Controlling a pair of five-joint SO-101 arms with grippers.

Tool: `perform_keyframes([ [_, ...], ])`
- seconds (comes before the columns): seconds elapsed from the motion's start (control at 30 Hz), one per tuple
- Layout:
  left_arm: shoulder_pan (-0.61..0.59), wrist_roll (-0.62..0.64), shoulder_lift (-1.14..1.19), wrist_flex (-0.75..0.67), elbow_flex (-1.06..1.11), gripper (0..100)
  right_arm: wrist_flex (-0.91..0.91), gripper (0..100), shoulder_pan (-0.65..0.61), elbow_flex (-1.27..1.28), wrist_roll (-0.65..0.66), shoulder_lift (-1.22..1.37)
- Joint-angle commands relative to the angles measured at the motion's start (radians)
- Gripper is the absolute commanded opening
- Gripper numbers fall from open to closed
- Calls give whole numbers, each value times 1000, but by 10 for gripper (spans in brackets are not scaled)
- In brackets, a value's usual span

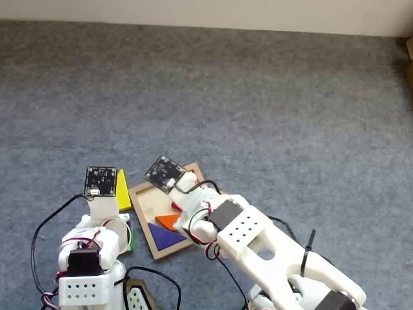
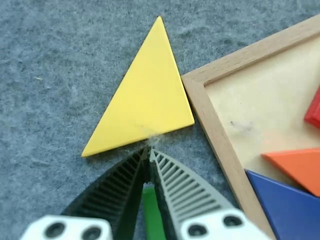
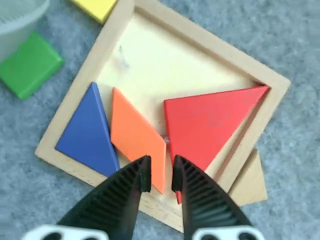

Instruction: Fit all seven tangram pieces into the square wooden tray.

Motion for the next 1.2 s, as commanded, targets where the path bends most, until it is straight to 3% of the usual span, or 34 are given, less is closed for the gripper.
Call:
perform_keyframes([
  [0.0, -12, -9, -7, 6, 21, 7, -10, 80, 54, -24, -48, -31],
  [0.2, -12, -9, -7, 6, 21, 7, 94, 80, 170, -24, -52, -202],
  [0.57, -12, -9, -7, 6, 21, 7, 450, 80, 389, 2, -52, -651],
  [0.9, 15, -8, -7, 6, 21, 7, 364, 77, 631, 363, -52, -1047],
  [1.03, 22, -6, -7, 6, 21, 7, 371, 77, 645, 516, -55, -1219],
  [1.17, 28, -9, -7, 8, 21, 7, 371, 77, 648, 611, -138, -1299],
])
